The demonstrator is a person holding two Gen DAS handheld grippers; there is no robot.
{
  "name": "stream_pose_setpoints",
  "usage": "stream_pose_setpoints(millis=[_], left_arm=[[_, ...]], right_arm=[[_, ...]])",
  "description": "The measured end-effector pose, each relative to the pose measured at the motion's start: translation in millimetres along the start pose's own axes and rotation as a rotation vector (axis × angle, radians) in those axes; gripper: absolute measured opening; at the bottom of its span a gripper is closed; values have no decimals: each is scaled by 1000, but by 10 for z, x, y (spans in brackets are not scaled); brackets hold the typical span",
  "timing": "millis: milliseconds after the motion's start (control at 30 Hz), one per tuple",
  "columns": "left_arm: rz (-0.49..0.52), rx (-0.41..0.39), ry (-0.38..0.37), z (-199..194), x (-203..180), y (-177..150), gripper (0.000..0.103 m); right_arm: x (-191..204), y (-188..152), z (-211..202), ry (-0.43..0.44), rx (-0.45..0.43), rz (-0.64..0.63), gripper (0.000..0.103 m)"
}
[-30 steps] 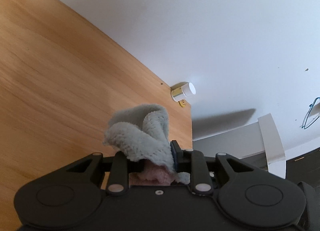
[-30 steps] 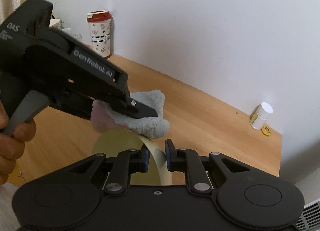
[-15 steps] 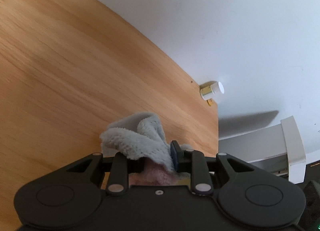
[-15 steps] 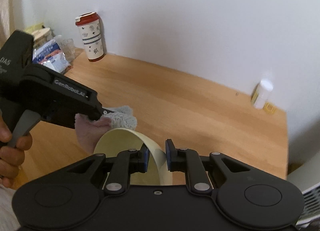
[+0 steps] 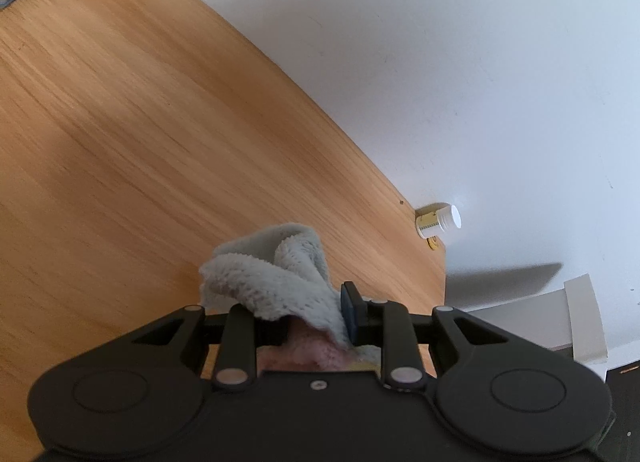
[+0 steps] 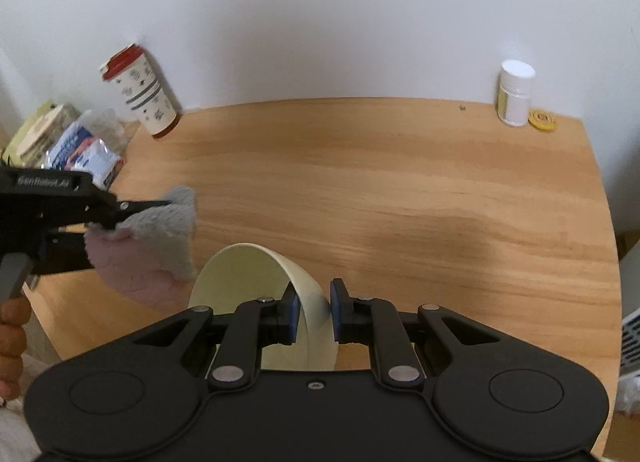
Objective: Clean bowl
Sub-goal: 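Move the cloth off the bowl while the right tool keeps holding the bowl, then tilt the held bowl with the right tool to expose its outer wall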
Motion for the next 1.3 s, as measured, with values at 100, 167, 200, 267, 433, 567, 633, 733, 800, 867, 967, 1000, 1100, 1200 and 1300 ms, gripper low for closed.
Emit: stream_pose_setpoints(millis=[100,167,200,267,433,567,633,733,800,867,967,1000,1100,1200,1300], left_arm=[[-2,-6,4,-5,16,9,24],[-5,-9,7,-2,27,17,24],[-8,-11,10,2,36,23,24],[-13,-12,10,11,45,30,24],[-10,-16,5,8,43,36,24],[-13,-20,-3,29,19,26,24],[-19,-23,-5,30,25,16,24],[-23,-28,-5,19,50,6,24],[-31,-29,-9,15,69,-1,24],[-45,-34,-25,5,100,-7,24],[-81,-56,-135,-42,115,-3,24],[-87,-63,-169,-62,120,5,24],[-116,-75,-232,-104,186,29,24],[-117,-85,-247,-107,275,47,24],[-129,-88,-247,-70,397,52,24]], right_arm=[[-68,-2,4,2,5,37,16],[-125,-19,11,-1,11,70,15],[-166,-31,18,1,15,95,14],[-244,-55,30,1,21,135,13],[-356,-141,72,-9,43,165,9],[-379,-191,84,-15,57,164,9],[-392,-214,87,-4,63,190,9],[-378,-210,104,8,90,174,12],[-369,-203,128,20,121,153,13],[-344,-190,151,39,155,113,21],[-270,-144,187,78,202,42,49],[-242,-132,220,83,229,3,49],[-182,-111,310,76,286,-99,59],[-113,-64,427,77,331,-168,59],[-84,-20,526,73,363,-175,59]])
Point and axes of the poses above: each gripper's, at about its wrist camera, not at the fingertips, and z roughly the way its jaws point, x to its left, y to its top, the point moved 9 cm from there along z, roughly the way its jaws point, and after that the axes turned 2 degrees about -x, right-handed, at the moved point
